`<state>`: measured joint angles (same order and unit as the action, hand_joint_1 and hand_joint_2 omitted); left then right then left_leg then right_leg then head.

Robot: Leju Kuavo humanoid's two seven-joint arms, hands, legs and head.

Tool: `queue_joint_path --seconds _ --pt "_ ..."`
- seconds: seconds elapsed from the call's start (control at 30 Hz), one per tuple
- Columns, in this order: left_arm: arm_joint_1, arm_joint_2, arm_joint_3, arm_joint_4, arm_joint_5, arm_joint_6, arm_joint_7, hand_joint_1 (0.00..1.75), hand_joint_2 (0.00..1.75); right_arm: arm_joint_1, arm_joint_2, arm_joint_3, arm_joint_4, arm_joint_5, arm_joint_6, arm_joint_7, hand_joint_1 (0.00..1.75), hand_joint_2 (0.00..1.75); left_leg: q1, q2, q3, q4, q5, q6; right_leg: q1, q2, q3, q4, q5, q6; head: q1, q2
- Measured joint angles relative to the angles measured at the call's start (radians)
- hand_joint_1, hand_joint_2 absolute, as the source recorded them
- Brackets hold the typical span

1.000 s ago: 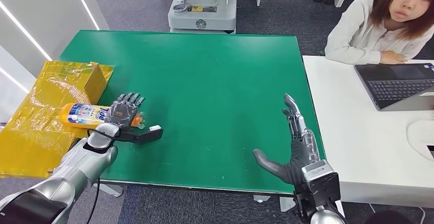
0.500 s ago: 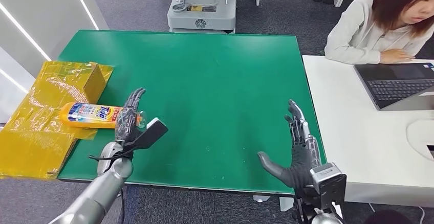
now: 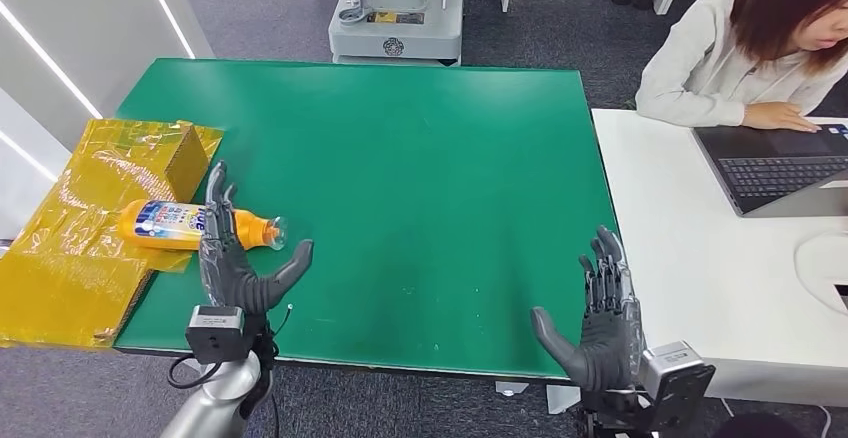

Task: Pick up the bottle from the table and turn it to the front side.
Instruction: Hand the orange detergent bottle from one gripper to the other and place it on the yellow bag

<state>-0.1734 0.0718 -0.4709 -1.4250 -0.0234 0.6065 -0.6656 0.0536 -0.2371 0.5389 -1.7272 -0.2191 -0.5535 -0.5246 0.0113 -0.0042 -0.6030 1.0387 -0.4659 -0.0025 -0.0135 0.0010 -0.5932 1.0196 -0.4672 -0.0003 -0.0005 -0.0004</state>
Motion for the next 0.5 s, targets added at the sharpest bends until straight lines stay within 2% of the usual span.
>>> queue_joint_path --seconds 0.23,0.5 --pt "0.038 0.032 -0.119 -0.019 0.116 -0.071 0.029 0.00 1.75 0.061 -0.010 0.022 -0.015 -0.036 -0.077 -0.008 0.00 1.75 0.000 0.000 0.000 0.000 0.000 0.000 0.000 0.000 0.000 0.000 0.000 0.000 0.000 0.000" --pt "0.067 0.051 -0.147 -0.033 0.193 -0.171 0.096 0.00 1.75 0.100 -0.011 0.038 -0.051 -0.043 -0.138 0.007 0.00 1.75 0.000 0.000 0.000 -0.001 0.000 0.000 0.000 0.000 0.000 0.000 0.000 0.000 0.000 0.000"
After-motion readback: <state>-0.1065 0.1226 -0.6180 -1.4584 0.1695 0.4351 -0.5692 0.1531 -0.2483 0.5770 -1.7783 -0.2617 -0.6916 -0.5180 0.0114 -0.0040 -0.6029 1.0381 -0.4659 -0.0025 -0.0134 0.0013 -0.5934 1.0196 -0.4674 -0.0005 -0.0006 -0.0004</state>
